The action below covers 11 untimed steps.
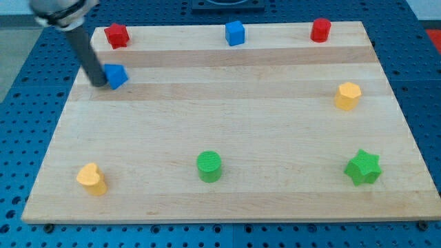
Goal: Slightly push the blue cube towards the right side of the board
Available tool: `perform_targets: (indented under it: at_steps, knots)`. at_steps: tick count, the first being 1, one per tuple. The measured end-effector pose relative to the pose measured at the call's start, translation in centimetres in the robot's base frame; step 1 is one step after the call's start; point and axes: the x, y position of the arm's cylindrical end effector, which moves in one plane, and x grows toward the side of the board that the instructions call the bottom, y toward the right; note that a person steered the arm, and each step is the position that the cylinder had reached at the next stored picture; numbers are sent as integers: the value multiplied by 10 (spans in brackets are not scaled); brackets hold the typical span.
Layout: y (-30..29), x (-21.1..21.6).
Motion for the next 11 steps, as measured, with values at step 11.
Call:
perform_targets:
  at_steps: [11]
  knots:
    - [149, -140]
